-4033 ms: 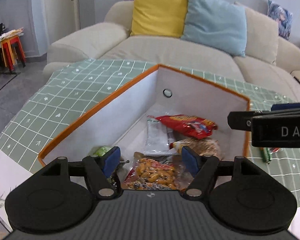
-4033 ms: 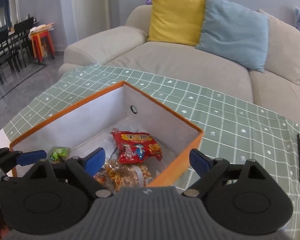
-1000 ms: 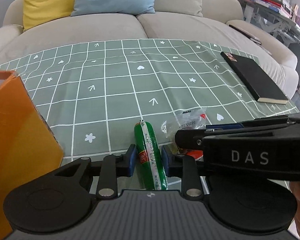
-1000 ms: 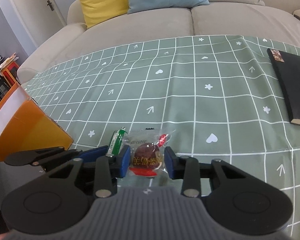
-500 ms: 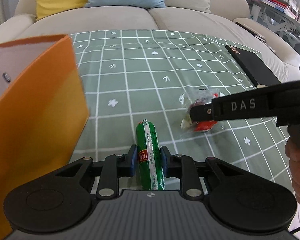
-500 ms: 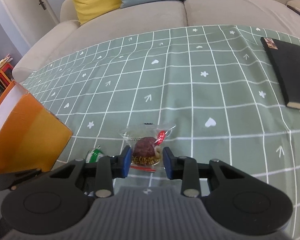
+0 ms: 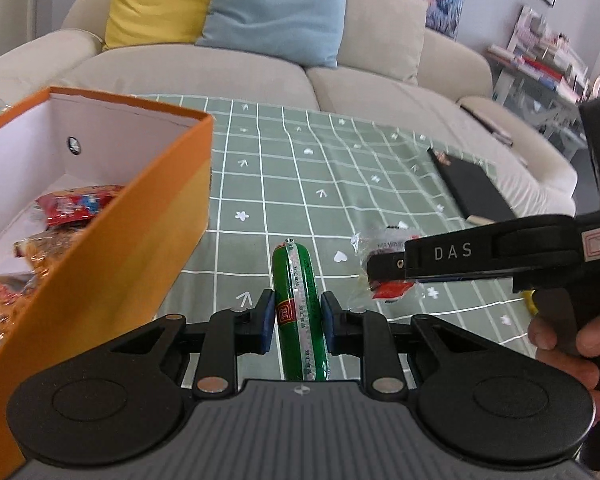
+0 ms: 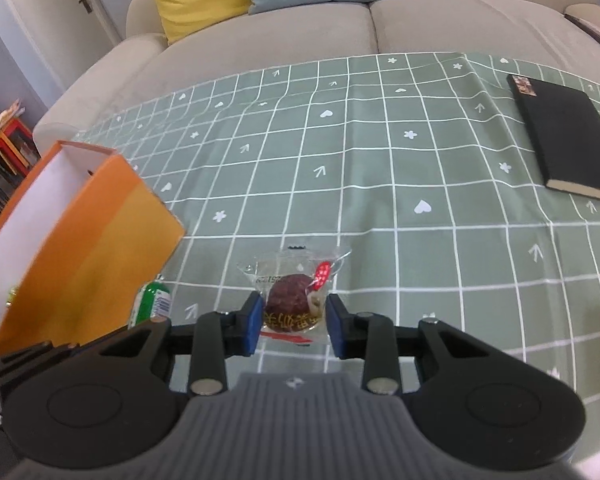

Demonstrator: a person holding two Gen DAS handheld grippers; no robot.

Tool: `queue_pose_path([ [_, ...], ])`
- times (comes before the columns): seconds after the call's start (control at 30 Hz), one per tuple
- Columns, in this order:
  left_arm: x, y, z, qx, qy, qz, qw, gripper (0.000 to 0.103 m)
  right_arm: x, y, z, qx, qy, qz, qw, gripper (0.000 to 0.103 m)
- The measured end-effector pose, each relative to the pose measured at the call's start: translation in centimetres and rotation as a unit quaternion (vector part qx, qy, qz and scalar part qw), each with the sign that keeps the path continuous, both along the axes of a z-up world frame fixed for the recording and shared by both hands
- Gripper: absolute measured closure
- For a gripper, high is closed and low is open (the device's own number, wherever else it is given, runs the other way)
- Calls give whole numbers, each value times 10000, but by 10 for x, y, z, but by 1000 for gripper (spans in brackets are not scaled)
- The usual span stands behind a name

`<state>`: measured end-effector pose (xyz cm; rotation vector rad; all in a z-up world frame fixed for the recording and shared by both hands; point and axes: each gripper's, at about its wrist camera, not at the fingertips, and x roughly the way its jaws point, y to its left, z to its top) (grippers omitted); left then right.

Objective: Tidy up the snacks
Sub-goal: 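Carry the sausage stick and candy packet over the orange box and lower them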

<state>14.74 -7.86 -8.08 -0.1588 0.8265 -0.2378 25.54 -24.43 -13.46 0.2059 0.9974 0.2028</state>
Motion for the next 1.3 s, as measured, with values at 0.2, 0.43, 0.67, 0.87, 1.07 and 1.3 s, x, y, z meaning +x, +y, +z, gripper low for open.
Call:
queue_pose_path([
  [0.2,-22,12,25,-119,-393,-54,9991,77,-35,9,13,278,-25,-128,9995,72],
  [0.43,-41,39,53,-250,-668,151,9973,77,-74,24,29,250,-337,-268,9988,72],
  [0.67,-55,69,80,-157,-885,394,9952,77,-106,42,48,620,-762,-260,9948,72],
  [0.87,-60,101,93,-26,-934,689,9932,77,-123,72,68,675,-1140,101,9911,72],
  [1.07,-59,137,97,218,-928,937,9910,77,-119,112,81,717,-1278,593,9874,71],
  [1.3,-40,175,93,159,-552,991,9934,77,-98,163,91,535,-1331,1353,9804,71],
])
